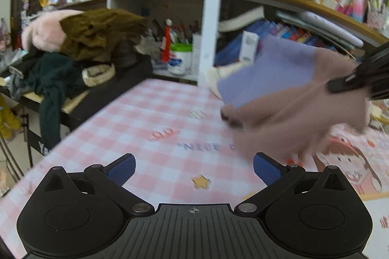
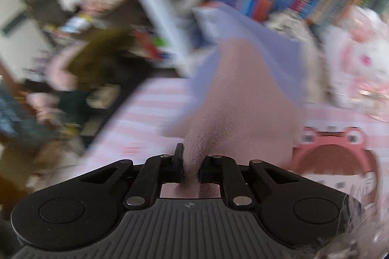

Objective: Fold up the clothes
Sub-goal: 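Grasp the mauve sweater edge with the right gripper and lift it, then grasp the lavender sweater edge with the left gripper while the right gripper holds the mauve edge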

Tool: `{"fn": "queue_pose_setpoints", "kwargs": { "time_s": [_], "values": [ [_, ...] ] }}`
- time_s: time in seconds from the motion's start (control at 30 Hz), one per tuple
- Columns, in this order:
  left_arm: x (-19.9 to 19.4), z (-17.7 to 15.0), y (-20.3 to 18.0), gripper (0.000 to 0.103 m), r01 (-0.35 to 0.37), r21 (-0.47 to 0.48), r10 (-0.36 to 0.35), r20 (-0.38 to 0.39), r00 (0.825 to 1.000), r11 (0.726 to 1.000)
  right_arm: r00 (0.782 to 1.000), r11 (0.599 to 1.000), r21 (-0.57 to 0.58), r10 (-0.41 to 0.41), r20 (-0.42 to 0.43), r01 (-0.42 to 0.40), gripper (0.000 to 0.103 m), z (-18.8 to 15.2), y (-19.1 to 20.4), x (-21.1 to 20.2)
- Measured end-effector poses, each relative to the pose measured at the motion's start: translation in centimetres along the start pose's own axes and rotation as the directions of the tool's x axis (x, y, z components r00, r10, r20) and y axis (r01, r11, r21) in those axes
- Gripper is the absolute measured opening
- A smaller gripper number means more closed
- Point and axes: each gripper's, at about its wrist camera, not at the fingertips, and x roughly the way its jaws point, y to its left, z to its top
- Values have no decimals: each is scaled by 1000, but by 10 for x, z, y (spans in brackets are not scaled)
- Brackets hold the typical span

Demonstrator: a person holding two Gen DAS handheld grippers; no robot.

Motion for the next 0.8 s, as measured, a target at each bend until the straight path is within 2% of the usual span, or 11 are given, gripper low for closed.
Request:
{"fn": "queue_pose_setpoints", "kwargs": {
  "time_s": [0.07,0.17,0.27,0.3,0.4,0.43,0.53,0.6,0.63,0.7,0.8],
  "values": [
    [-5,4,7,103,-8,-20,9,40,999,1000,992,991,22,128,13,-129,9,0,25,-22],
    [-16,12,21,103,-3,-66,10,111,994,998,959,954,101,276,69,-282,9,13,46,-52],
    [-38,24,40,103,34,-169,2,206,979,985,914,872,285,350,204,-397,9,19,30,-84],
    [-46,28,47,103,54,-205,-2,246,969,977,907,847,341,333,259,-409,9,14,19,-96],
    [-48,35,60,103,79,-226,-20,256,966,971,914,812,474,167,369,-340,9,-4,-18,-130],
    [-43,35,61,103,83,-198,-38,222,974,977,923,805,519,88,374,-287,9,-11,-34,-136],
    [-28,24,50,103,101,-111,-87,123,989,989,955,792,609,-211,209,42,11,-32,-90,-131],
    [-17,15,38,103,142,-77,-138,53,989,987,935,705,666,-354,33,244,15,-55,-127,-122],
    [-12,10,33,103,164,-61,-163,17,987,985,922,659,691,-386,-27,297,17,-67,-142,-121],
    [-5,6,18,103,219,-36,-220,-34,975,975,918,601,738,-391,-61,305,23,-88,-158,-128],
    [11,3,-8,103,316,40,-309,-127,943,948,912,508,801,-394,-112,318,34,-119,-182,-138]
  ]
}}
